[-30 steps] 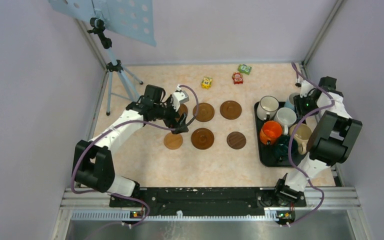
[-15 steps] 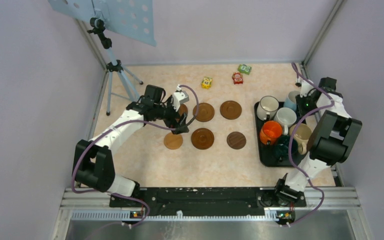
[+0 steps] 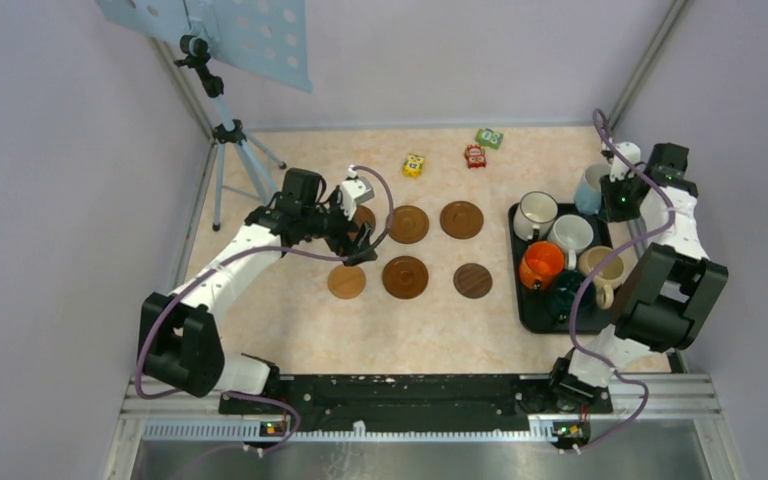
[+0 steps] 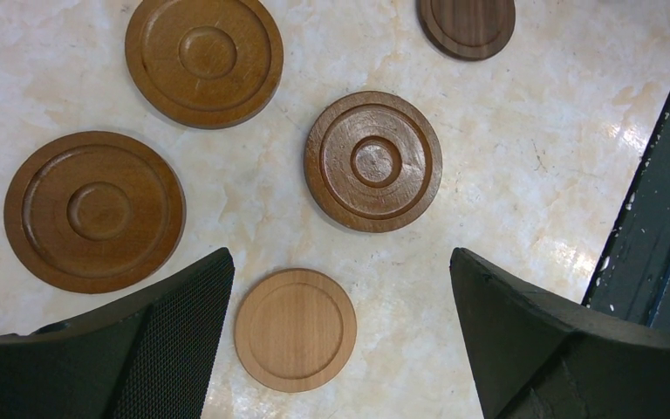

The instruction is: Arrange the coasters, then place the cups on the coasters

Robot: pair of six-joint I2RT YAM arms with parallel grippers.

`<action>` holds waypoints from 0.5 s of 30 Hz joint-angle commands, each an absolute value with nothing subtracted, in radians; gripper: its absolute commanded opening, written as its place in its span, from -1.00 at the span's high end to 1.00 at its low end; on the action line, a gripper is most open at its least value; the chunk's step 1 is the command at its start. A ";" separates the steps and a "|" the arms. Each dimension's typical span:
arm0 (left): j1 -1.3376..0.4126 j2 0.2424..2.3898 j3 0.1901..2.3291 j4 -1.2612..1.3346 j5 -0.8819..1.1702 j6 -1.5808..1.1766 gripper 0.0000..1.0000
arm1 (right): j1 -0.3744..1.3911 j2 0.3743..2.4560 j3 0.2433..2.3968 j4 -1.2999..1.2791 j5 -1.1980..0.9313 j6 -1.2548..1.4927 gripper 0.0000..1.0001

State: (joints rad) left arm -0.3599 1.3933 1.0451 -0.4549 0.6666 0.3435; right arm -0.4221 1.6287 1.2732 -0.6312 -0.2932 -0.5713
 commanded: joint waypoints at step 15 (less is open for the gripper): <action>-0.341 1.180 1.100 -0.590 0.640 0.387 -0.98 | -0.054 1.585 1.713 -0.780 -0.243 -0.404 1.00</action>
